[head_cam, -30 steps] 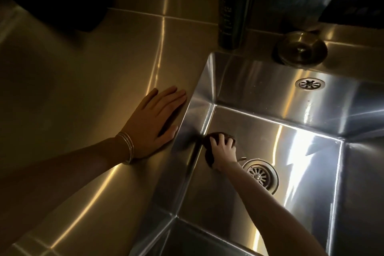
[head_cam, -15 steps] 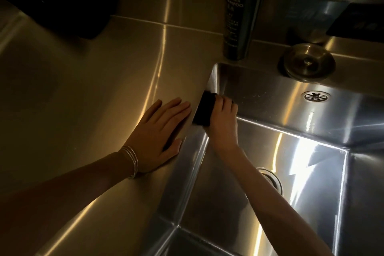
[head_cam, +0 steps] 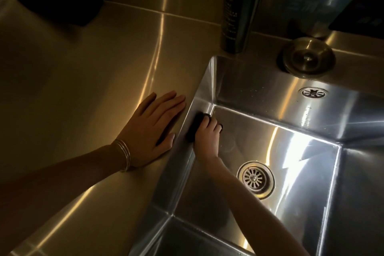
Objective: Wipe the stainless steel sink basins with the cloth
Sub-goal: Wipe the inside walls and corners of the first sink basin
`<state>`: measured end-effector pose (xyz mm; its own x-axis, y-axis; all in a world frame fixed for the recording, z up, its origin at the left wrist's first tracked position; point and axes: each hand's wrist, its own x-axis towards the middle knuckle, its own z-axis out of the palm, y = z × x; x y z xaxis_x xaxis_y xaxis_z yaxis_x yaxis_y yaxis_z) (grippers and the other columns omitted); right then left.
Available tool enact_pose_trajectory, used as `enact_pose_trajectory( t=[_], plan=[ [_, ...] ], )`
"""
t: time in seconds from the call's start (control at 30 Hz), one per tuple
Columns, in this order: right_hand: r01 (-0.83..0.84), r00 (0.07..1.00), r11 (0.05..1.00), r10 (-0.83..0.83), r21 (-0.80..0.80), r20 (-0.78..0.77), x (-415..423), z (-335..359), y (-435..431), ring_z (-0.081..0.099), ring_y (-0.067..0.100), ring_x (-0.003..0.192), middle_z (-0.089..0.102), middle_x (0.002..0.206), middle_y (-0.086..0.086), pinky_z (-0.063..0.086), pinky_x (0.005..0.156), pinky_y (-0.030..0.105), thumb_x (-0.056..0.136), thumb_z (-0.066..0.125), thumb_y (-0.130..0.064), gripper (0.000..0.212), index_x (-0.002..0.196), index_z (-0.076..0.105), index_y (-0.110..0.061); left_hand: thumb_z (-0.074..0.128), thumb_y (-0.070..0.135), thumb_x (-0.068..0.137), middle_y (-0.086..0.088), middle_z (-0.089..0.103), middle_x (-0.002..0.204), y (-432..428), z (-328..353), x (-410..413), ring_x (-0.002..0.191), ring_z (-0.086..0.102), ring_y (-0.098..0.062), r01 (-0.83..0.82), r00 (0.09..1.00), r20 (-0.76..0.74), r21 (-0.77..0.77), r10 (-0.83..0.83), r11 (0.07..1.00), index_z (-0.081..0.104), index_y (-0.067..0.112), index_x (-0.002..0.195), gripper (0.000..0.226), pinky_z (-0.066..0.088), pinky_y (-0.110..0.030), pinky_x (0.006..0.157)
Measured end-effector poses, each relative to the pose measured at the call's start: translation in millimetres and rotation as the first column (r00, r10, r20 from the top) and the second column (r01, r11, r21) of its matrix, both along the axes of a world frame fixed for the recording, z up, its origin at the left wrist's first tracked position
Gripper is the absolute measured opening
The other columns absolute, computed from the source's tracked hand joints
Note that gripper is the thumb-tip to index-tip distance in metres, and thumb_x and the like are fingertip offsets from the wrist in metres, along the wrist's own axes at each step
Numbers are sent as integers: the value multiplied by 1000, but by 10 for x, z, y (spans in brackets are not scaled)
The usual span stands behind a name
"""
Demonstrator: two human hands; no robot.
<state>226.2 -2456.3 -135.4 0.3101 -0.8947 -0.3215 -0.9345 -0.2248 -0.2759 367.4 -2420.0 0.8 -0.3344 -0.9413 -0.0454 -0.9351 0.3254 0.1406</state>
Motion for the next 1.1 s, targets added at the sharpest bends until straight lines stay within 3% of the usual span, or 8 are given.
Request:
enact_pose_trajectory(
  t=[0.1, 0.3, 0.5, 0.6, 0.77, 0.87, 1.0, 1.1],
  plan=[
    [-53, 996, 996, 58, 75, -68, -62, -99, -87, 42, 37, 117, 40, 134, 23, 37, 100, 44, 97, 40, -9, 44, 136, 27, 6, 32, 37, 89, -6, 30, 151, 6, 1, 6, 143, 19, -21, 0, 1000, -6, 9, 0, 1000, 29, 10, 144, 62, 17, -50, 116],
    [29, 923, 999, -33, 18, 384, -125, 165, 783, 53, 41, 108, 48, 128, 24, 57, 79, 42, 57, 87, -17, 90, 132, 40, -1, 30, 37, 88, -7, 30, 151, 6, 21, 2, 143, 19, -22, 10, 1000, -6, 4, -10, 1000, 30, 9, 144, 62, 16, -49, 116],
    [83, 991, 975, -101, 208, 82, 22, -362, 443, 40, 44, 123, 30, 143, 27, 39, 104, 45, 96, 41, -5, 52, 143, 20, 4, 31, 37, 89, -5, 29, 152, 6, -32, 45, 143, 18, -20, 19, 1000, -5, -20, -19, 1000, 30, 11, 144, 62, 15, -47, 116],
    [90, 987, 959, -122, 269, 104, -30, -377, 377, 37, 42, 127, 31, 142, 23, 42, 103, 44, 92, 53, -6, 60, 142, 21, 0, 31, 37, 89, -4, 28, 152, 7, -22, 41, 143, 18, -19, 17, 1000, -13, -21, -17, 1000, 29, 12, 145, 61, 14, -46, 117],
    [-66, 886, 994, 18, 88, 463, -193, -1, 1333, 40, 36, 128, 33, 144, 18, 48, 99, 41, 71, 80, -21, 90, 142, 27, -7, 30, 38, 89, -5, 29, 152, 10, -27, 48, 142, 19, -19, 23, 1000, 0, -32, -23, 999, 28, 13, 144, 61, 11, -43, 117],
    [-42, 915, 997, 10, 71, 404, -106, -165, 1438, 40, 44, 128, 28, 146, 25, 49, 98, 46, 79, 73, -15, 83, 144, 23, -4, 31, 38, 88, -3, 29, 152, 27, -48, 45, 142, 19, -18, 9, 1000, 0, -35, -9, 999, 29, 13, 144, 61, 12, -43, 117],
    [84, 975, 946, -143, 313, 169, -3, -439, 1118, 38, 42, 128, 28, 144, 23, 44, 102, 45, 93, 53, -8, 61, 144, 20, -3, 30, 40, 88, -6, 30, 151, 28, -45, 56, 142, 21, -21, 19, 1000, -5, -37, -19, 999, 29, 12, 145, 63, 11, -44, 117],
    [78, 956, 940, -165, 333, 242, -55, -273, 1186, 41, 38, 125, 32, 140, 19, 44, 102, 44, 88, 60, -9, 64, 141, 25, -6, 28, 40, 87, -10, 31, 150, 52, -13, 34, 140, 25, -25, 13, 1000, -4, -36, -13, 999, 30, 9, 144, 65, 11, -44, 116]
  ],
)
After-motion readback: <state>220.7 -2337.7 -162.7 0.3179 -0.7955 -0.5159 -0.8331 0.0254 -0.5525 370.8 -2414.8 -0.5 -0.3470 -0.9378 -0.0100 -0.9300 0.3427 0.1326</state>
